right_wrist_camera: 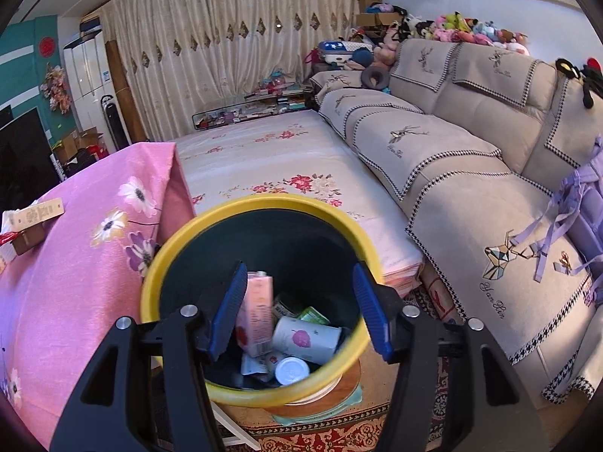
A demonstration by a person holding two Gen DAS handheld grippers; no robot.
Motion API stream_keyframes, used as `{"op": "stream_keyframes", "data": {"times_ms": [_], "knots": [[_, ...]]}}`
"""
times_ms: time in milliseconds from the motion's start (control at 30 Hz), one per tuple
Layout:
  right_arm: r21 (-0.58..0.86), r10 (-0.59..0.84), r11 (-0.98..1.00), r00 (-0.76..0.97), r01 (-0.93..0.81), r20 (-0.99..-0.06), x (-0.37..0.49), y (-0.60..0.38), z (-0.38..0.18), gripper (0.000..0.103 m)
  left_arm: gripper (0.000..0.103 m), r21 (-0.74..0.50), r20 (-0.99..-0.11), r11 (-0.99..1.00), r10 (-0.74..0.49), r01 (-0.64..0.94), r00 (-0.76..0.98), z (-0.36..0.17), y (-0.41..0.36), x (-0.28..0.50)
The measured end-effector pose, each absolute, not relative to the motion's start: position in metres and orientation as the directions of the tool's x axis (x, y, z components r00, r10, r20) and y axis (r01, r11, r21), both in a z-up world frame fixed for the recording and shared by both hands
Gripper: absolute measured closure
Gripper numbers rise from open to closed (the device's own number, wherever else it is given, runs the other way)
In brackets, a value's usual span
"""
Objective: Collect trash
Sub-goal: 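Reach the right gripper to the white box and grasp it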
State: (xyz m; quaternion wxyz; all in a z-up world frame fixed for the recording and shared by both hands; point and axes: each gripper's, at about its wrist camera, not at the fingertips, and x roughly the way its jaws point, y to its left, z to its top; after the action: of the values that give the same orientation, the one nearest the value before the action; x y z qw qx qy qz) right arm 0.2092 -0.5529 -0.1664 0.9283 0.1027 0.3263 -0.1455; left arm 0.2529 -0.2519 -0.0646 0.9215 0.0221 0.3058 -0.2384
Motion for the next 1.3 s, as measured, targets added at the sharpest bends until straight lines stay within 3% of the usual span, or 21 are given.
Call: {"op": "stream_keyframes", "data": {"times_ms": [133, 433, 867, 967, 1133, 1300], "knots": [[0.083, -0.182, 0.95, 0.754, 0.299, -0.632, 0.219, -0.53, -0.155, 0.047, 0.005, -0.015, -0.537, 0.956, -0.254, 0.292, 0.804, -0.064, -0.179, 0.252], [0.065, -0.092, 0.984, 0.776, 0.169, -0.623, 0.258, -0.454, -0.12, 0.046, 0.005, 0.028, -0.502, 0.999, -0.016, 0.034, 0.865, -0.086, -0.059, 0.258], [0.138, 0.202, 0.979, 0.75, -0.148, -0.63, 0.333, -0.285, -0.095, 0.046, 0.005, 0.027, -0.485, 0.995, 0.093, -0.091, 0.87, -0.098, -0.015, 0.254], [0.195, 0.264, 0.964, 0.741, -0.181, -0.618, 0.348, -0.254, -0.089, 0.037, 0.005, 0.045, -0.465, 0.993, 0.117, -0.109, 0.878, -0.095, -0.015, 0.251], [0.186, 0.224, 0.973, 0.762, -0.139, -0.608, 0.372, -0.215, -0.085, 0.024, 0.005, 0.062, -0.451, 0.985, 0.174, -0.164, 0.875, -0.093, -0.007, 0.248], [0.172, 0.154, 0.984, 0.744, -0.054, -0.65, 0.396, -0.19, -0.096, 0.024, 0.005, 0.022, -0.478, 0.986, 0.157, -0.167, 0.864, -0.094, 0.001, 0.25]]}}
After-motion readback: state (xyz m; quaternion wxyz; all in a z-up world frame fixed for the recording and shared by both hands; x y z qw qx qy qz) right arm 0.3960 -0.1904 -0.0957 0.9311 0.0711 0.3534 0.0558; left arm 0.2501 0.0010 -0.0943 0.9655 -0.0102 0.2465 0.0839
